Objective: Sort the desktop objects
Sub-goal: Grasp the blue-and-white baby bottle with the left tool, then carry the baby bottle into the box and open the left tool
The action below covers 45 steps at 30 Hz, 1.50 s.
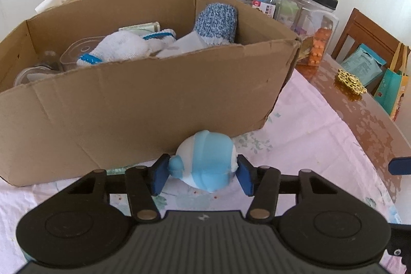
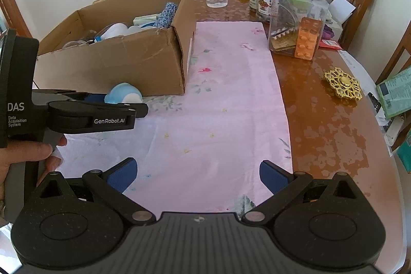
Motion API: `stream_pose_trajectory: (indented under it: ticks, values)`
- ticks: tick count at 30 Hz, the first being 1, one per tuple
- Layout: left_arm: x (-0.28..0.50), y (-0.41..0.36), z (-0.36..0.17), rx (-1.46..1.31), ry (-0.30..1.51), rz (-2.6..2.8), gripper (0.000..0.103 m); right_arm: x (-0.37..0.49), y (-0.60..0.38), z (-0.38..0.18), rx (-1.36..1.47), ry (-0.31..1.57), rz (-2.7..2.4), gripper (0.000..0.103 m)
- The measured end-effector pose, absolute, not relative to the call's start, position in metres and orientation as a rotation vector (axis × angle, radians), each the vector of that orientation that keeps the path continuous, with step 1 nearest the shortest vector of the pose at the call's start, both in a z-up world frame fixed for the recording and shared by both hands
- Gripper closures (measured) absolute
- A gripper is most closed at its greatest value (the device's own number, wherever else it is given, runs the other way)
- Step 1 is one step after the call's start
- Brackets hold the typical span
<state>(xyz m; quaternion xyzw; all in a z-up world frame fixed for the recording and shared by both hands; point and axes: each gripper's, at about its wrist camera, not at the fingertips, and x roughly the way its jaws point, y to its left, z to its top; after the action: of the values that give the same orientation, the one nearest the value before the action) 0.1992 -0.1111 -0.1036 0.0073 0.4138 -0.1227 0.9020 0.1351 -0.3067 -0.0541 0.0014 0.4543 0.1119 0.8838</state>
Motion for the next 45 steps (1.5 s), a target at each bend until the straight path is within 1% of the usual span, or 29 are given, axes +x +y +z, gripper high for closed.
stream_pose_trajectory:
  ticks: [9,26,36,45]
  values:
    - [0.191,-0.102,-0.084,0.054,0.868,-0.29,0.05,0.133,-0.305,-0.045,-0.011,0.93,0.24,0.0]
    - [0.168,-0.08,-0.015,0.097,0.84,-0.329,0.05,0.136,-0.286,-0.01,-0.056,0.872,0.318,0.0]
    - [0.18,-0.057,0.021,0.119,0.792,-0.293,0.05,0.142,-0.267,0.009,-0.08,0.823,0.376,0.0]
    - [0.206,-0.046,0.032,0.132,0.769,-0.263,0.05,0.148,-0.255,0.022,-0.073,0.794,0.399,0.0]
